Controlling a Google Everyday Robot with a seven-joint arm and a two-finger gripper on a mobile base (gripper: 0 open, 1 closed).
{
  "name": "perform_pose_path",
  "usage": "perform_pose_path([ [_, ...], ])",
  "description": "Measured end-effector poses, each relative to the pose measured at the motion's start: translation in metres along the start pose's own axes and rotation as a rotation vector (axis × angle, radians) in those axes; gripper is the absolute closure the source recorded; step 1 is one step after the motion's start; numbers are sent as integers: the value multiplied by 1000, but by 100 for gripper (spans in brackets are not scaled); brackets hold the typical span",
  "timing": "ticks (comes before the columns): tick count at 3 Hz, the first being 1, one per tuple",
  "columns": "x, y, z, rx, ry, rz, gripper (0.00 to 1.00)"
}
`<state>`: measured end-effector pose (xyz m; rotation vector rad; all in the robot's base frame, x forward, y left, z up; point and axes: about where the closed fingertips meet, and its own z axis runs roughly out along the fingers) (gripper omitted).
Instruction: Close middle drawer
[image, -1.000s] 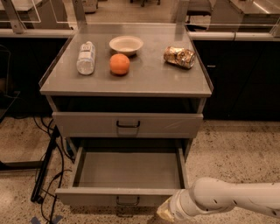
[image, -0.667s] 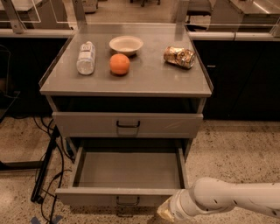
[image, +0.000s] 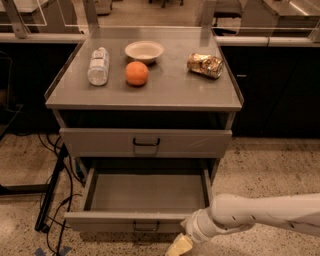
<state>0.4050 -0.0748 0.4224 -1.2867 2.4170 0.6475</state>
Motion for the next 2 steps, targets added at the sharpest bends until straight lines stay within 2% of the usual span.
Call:
perform_pose_path([
  [1, 0, 0, 1, -1, 0, 0, 18],
  [2, -33, -37, 26, 15, 2, -34, 48],
])
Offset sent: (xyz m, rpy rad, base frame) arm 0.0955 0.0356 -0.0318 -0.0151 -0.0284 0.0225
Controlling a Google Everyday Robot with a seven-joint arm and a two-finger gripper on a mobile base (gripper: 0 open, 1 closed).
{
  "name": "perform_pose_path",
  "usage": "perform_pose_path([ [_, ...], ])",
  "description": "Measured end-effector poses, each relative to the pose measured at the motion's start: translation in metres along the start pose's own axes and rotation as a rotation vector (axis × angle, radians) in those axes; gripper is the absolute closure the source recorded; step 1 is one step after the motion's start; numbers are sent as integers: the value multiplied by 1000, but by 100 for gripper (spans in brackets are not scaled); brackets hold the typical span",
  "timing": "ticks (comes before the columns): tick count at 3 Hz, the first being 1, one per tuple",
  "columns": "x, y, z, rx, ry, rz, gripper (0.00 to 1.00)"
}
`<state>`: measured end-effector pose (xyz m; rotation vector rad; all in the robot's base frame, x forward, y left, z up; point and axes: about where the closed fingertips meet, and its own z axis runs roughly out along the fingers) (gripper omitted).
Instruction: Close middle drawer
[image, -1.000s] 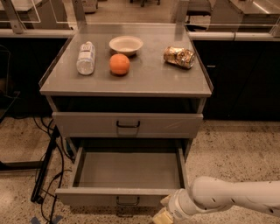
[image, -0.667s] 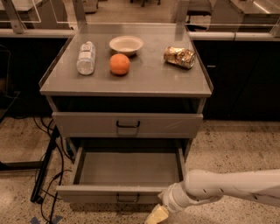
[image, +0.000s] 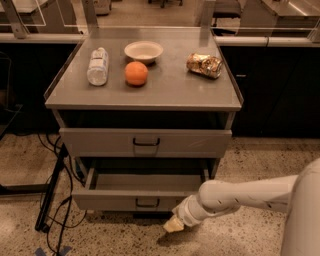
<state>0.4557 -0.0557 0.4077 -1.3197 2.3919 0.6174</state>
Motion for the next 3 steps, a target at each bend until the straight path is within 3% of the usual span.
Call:
perform_pose_path([
  [1, -27, -29, 14, 28, 0, -49, 72],
  [2, -54, -73, 6, 127, -3, -85, 66],
  [3, -54, -73, 6, 127, -3, -85, 43],
])
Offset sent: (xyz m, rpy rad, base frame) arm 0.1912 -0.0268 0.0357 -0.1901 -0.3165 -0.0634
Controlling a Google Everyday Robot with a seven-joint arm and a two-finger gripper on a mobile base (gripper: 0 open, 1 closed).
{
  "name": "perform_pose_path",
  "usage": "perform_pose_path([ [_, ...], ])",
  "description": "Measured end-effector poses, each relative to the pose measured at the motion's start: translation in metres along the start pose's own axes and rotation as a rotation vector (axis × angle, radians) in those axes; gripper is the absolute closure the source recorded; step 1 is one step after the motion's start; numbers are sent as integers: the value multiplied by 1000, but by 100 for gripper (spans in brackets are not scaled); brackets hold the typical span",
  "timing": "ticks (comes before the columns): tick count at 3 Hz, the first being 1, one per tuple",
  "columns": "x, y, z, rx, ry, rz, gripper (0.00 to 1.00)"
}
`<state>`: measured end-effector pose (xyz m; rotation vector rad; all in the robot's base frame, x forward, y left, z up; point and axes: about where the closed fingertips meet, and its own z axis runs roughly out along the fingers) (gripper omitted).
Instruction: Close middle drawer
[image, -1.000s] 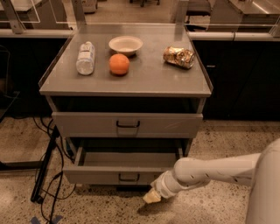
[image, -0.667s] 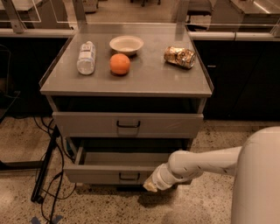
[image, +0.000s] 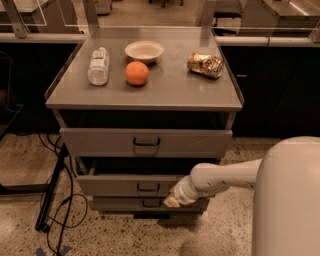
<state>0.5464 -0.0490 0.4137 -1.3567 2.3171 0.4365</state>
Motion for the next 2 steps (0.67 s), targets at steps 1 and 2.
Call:
perform_pose_path([
  [1, 0, 0, 0, 0, 0, 0, 20],
  [2, -14, -18, 11, 27, 18, -43, 0],
])
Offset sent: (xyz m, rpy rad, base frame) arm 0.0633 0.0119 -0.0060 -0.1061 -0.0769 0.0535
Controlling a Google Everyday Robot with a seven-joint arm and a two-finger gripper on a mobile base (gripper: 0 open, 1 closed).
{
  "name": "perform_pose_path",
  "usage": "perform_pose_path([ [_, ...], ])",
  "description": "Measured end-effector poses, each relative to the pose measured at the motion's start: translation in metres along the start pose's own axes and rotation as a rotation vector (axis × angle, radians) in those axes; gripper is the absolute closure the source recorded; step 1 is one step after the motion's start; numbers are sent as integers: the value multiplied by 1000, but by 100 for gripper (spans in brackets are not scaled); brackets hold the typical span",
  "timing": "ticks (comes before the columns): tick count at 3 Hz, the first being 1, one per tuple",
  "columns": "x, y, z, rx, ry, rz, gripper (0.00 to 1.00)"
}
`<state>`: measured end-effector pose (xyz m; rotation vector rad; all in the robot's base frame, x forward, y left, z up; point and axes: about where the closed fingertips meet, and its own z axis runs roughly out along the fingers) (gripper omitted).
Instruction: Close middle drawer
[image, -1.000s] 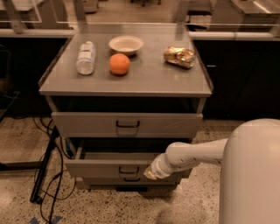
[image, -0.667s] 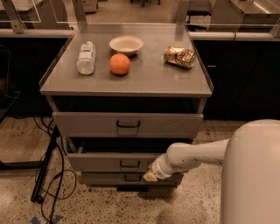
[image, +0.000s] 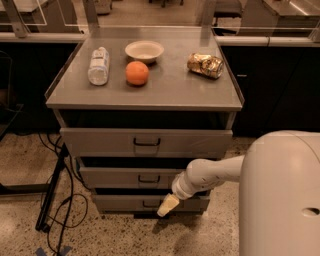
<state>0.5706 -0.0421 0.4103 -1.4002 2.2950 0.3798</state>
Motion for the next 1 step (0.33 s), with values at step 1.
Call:
perform_pose_path([
  [1, 0, 0, 0, 0, 0, 0, 0],
])
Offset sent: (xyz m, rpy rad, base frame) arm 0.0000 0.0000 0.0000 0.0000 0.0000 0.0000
